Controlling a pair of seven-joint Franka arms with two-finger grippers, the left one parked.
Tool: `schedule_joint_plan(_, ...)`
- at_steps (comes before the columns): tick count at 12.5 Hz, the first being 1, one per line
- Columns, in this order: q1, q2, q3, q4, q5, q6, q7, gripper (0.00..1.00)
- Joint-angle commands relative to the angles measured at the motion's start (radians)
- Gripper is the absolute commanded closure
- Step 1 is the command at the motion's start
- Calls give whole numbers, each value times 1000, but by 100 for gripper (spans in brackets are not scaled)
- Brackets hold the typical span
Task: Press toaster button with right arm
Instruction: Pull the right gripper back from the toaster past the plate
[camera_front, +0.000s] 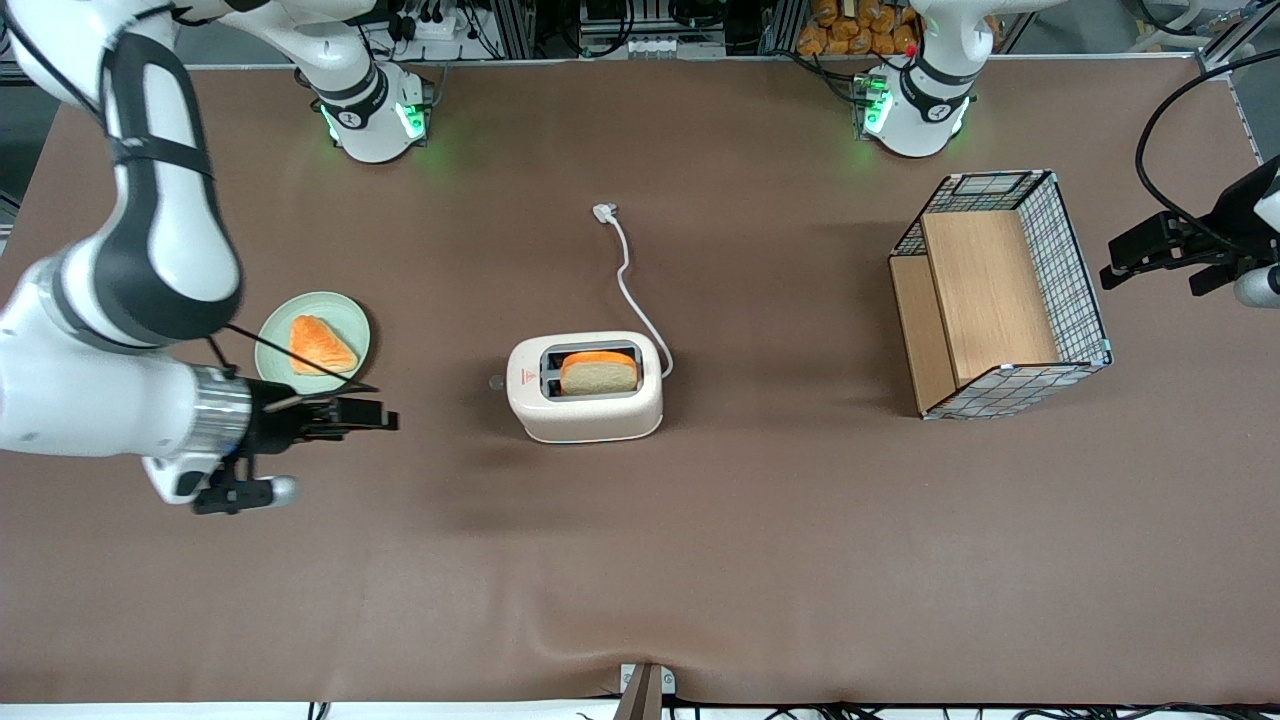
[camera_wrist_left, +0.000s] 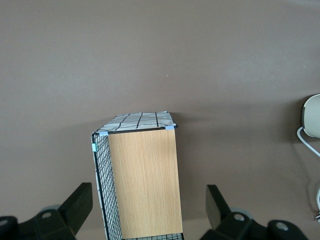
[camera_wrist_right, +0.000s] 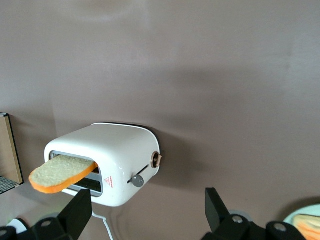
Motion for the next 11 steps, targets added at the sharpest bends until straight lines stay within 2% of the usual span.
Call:
schedule_joint_plan(1, -34, -23, 16, 83, -85, -73, 11, 0)
schedule_joint_plan(2, -45, -41, 20, 92, -139, -82, 9, 0)
schedule_joint_plan(4, -85, -83, 43, 102, -141, -175, 11, 0)
schedule_joint_plan(6, -86, -144, 33, 102, -150, -194, 12, 0)
schedule_joint_plan(7, -80, -187, 27, 96, -180, -197, 17, 0)
schedule_joint_plan(10, -86, -311, 36, 68, -363, -316, 47, 0)
schedule_joint_plan(11, -96, -357, 34, 28, -372, -329, 82, 0)
